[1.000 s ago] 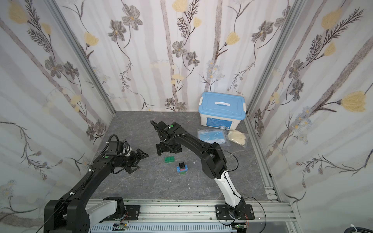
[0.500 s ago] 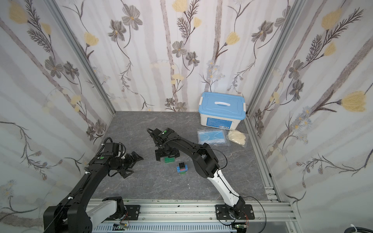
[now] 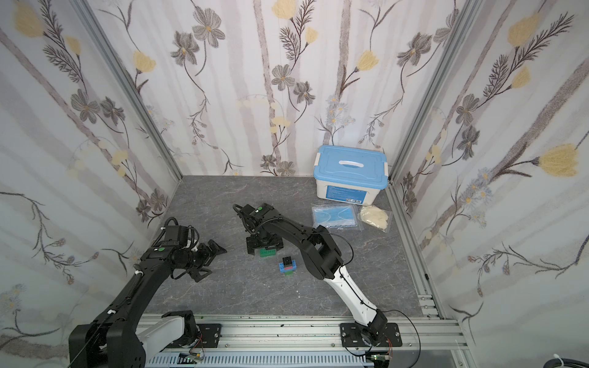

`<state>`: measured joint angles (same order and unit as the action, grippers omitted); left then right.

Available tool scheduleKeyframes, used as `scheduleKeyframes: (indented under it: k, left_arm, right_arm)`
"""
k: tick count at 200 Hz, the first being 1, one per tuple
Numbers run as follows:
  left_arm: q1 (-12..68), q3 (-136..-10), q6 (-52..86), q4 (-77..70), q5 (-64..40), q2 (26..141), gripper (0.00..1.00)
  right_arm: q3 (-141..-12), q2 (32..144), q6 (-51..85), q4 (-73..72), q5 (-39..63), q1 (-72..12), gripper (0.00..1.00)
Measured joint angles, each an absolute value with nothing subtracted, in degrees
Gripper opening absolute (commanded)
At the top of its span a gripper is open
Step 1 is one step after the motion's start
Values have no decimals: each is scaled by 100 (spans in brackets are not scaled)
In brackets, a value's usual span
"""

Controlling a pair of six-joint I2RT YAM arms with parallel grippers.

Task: Assemble the letter f with lego
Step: Pick up the lego brick from the center of the board.

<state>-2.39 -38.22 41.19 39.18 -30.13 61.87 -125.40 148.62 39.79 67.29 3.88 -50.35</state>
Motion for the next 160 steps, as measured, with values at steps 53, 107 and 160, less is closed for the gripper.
scheduleKeyframes:
  k: [53,107,160]
  left_arm:
    - [-242,-3826,4119,3916,-3026,6222,100]
    - [-242,-3846,4121,3913,-3026,6283,100]
    - [-242,-3857,4143,3905,-3026,6311,100]
  right_arm:
    - [-12650,14982,4003,6731,388,-5017,91]
    - [-12722,15087,4003,6735,395,-4995,85]
    - [-12722,15098,4003,6737,399,-4963,79]
